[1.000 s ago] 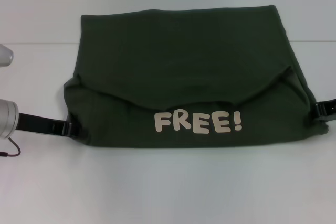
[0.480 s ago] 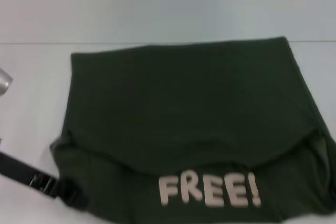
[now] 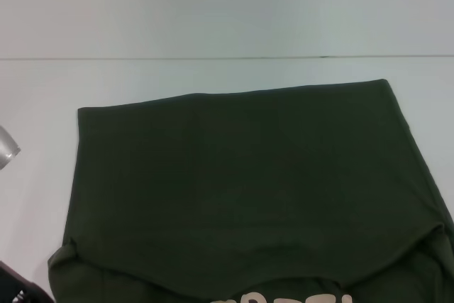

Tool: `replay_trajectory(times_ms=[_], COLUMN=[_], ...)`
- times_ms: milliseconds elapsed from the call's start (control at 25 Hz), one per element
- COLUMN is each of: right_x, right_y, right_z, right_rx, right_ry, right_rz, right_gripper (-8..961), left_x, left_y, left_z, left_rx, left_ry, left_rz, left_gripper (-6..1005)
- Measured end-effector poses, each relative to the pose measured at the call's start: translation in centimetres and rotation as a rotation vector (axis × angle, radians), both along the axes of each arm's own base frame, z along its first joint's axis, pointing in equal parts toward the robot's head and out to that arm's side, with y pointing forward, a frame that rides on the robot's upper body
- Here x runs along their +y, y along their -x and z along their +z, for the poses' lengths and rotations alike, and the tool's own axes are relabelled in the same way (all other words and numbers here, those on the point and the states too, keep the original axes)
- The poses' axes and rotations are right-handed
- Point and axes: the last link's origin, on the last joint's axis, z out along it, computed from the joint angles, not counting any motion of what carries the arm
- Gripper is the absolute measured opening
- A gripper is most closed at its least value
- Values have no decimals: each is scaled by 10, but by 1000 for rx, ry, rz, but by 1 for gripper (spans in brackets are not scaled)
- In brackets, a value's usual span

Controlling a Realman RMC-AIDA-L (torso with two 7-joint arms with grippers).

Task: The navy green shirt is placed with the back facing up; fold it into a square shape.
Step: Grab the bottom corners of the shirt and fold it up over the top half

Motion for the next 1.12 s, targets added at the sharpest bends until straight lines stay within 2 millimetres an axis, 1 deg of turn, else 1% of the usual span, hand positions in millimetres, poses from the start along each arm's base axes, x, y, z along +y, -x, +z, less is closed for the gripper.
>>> replay_trajectory(times_ms=[120, 160, 200, 280, 320, 360, 480, 520, 560, 600, 720, 800, 880, 960, 1040, 1120], right_x=[3, 5, 7, 13, 17, 21, 35, 40, 51, 51, 70, 81, 92, 101, 111, 121], right_y=[2, 3, 5, 7, 8, 9, 13, 15, 17, 17, 19, 19, 19, 19, 18, 18], right_z=[-2, -1, 0, 5, 10, 16, 36, 42, 49, 49, 56, 57, 54, 50, 41, 26], right_rx=[15, 23, 39, 73, 97, 120, 204, 241, 284, 284, 314, 330, 348, 357, 359, 341], right_ry=[-24, -38, -59, -106, -145, -181, -311, -364, -451, -451, -598, -678, -751, -813, -886, -960], right_rz=[2, 0, -5, -17, -28, -37, -65, -75, -84, -84, -99, -115, -129, -137, -124, -83], right_gripper=[22, 22, 22, 22, 22, 22, 22, 22, 22, 23, 23, 23, 23, 23, 23, 23], left_x=[5, 10, 10, 17, 20, 26, 38, 43, 48, 51, 63, 71, 80, 85, 90, 95], left_y=[-4, -8, -8, -12, -13, -14, -13, -13, -12, -12, -10, -6, 1, 6, 10, 13], left_z=[1, 4, 4, 10, 13, 19, 27, 28, 29, 29, 31, 33, 38, 41, 41, 38], left_rx=[-35, -68, -68, -112, -124, -155, -193, -196, -198, -199, -210, -215, -230, -252, -275, -280], left_ry=[-30, -69, -69, -133, -153, -216, -327, -362, -398, -422, -525, -603, -716, -793, -858, -910], left_rz=[-9, -6, -6, 11, 16, 46, 120, 141, 159, 167, 192, 215, 254, 282, 298, 305], left_gripper=[28, 28, 28, 28, 28, 28, 28, 28, 28, 28, 28, 28, 28, 28, 28, 28])
